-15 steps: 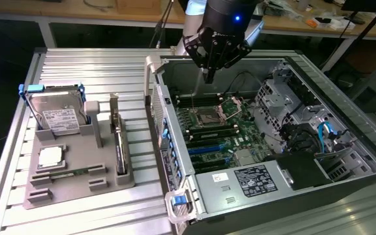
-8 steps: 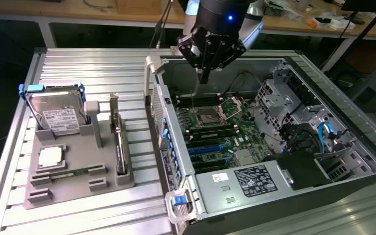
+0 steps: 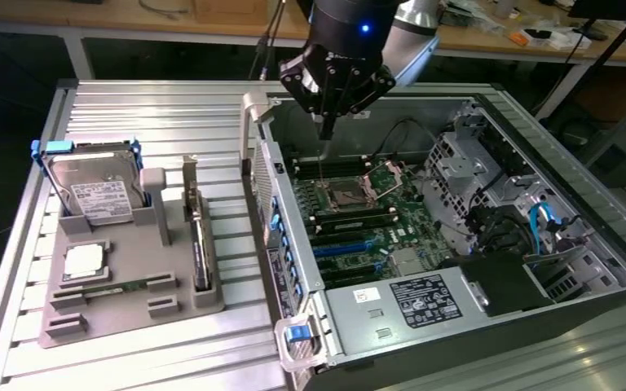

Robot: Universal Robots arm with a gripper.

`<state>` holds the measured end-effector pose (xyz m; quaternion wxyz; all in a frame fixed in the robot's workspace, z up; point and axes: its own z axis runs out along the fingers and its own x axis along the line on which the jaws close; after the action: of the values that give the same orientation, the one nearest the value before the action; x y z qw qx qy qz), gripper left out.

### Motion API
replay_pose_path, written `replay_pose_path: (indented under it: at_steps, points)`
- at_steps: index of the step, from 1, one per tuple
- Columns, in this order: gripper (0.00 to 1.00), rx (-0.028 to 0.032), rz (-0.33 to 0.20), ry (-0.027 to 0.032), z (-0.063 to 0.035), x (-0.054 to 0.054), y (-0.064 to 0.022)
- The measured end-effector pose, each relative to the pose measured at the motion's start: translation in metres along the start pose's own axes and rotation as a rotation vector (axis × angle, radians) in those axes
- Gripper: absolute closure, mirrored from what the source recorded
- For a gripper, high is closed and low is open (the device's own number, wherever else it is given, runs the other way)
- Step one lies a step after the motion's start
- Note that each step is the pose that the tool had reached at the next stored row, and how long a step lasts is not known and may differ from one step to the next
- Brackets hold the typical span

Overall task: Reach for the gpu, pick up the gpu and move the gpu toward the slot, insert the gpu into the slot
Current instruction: 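Reach for the gpu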

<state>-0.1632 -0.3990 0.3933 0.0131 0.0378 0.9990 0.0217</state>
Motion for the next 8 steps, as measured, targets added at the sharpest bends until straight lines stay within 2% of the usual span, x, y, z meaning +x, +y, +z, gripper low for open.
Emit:
replay_pose_path:
  at_steps: [8]
  points:
    - [0.89,0.0000,0.000,0.0000,-0.0011,0.038,-0.0029]
